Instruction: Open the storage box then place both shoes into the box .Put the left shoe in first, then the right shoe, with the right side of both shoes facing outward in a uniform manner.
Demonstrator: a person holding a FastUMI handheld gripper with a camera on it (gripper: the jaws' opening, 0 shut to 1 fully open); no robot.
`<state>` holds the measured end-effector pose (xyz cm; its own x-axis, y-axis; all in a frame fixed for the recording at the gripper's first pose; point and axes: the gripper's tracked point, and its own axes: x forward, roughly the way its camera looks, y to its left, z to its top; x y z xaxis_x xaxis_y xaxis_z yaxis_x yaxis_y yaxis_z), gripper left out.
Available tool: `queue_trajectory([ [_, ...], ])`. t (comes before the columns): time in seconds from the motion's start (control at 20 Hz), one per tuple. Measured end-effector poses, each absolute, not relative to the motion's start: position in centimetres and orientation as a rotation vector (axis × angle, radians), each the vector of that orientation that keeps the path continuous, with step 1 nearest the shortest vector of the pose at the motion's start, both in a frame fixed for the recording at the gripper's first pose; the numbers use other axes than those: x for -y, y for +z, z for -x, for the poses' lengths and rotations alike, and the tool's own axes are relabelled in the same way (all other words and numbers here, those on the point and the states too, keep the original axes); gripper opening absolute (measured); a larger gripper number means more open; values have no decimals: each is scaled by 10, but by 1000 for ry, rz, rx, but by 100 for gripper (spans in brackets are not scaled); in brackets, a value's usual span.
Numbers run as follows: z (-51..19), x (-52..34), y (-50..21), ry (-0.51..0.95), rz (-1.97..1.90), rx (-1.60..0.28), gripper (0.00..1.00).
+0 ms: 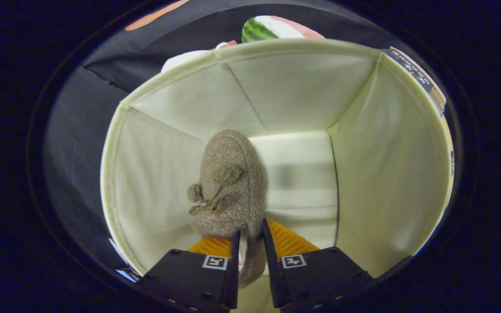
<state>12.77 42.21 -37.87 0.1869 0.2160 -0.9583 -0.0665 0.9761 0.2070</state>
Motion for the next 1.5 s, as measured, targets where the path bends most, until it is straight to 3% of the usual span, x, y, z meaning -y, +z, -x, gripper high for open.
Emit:
queue_trajectory([
  [0.1, -122, -422, -358, 258, -127, -1344, 53],
  [0.25, -116, -417, -308, 357, -116, -1258, 95],
  [0.5, -106, -386, -227, 467, -133, -1140, 96],
  [0.75, -117, -291, -201, 433, -98, -1084, 96],
  [1.05, -135, -143, -228, 317, -6, -1074, 96],
  [1.2, -143, -69, -256, 193, 21, -1107, 96],
  [1.5, -140, 32, -317, 67, 149, -1172, 97],
])
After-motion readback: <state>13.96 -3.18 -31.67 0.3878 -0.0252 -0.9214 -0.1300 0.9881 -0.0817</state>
